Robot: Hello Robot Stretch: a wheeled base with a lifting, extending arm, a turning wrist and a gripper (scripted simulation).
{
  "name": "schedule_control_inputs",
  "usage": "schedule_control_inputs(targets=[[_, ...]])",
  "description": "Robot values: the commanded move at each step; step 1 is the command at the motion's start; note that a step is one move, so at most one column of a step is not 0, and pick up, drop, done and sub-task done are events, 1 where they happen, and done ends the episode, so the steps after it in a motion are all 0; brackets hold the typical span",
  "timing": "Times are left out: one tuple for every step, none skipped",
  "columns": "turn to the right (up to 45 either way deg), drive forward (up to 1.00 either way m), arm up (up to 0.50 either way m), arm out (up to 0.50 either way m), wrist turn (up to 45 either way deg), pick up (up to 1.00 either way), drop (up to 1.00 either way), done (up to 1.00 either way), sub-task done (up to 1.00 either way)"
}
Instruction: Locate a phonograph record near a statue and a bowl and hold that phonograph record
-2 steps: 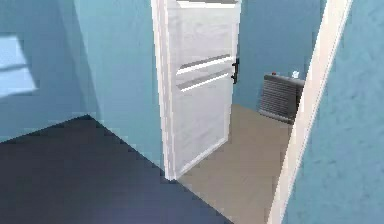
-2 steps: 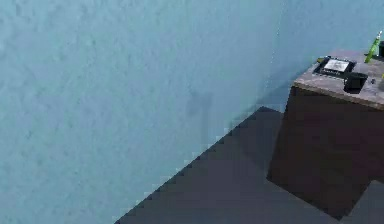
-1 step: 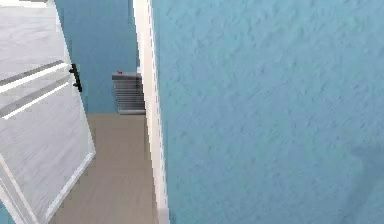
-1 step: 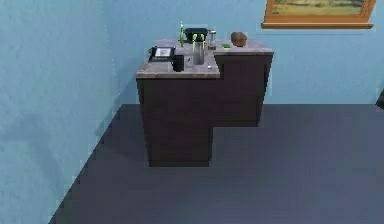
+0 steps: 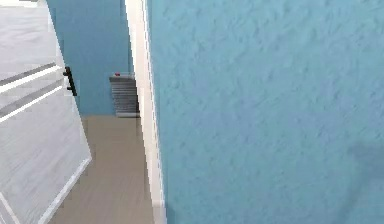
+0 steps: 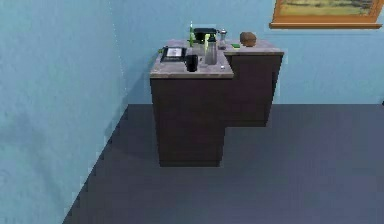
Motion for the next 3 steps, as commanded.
schedule_control_inputs(targets=[[-39.0,0.00,0.00,0.00,0.0,0.00,0.00,0.00,0.00],[0.0,0.80,0.00,0.00,0.0,0.00,0.00,0.00,0.00],[33.0,0.00,0.00,0.00,0.0,0.00,0.00,0.00,0.00]])
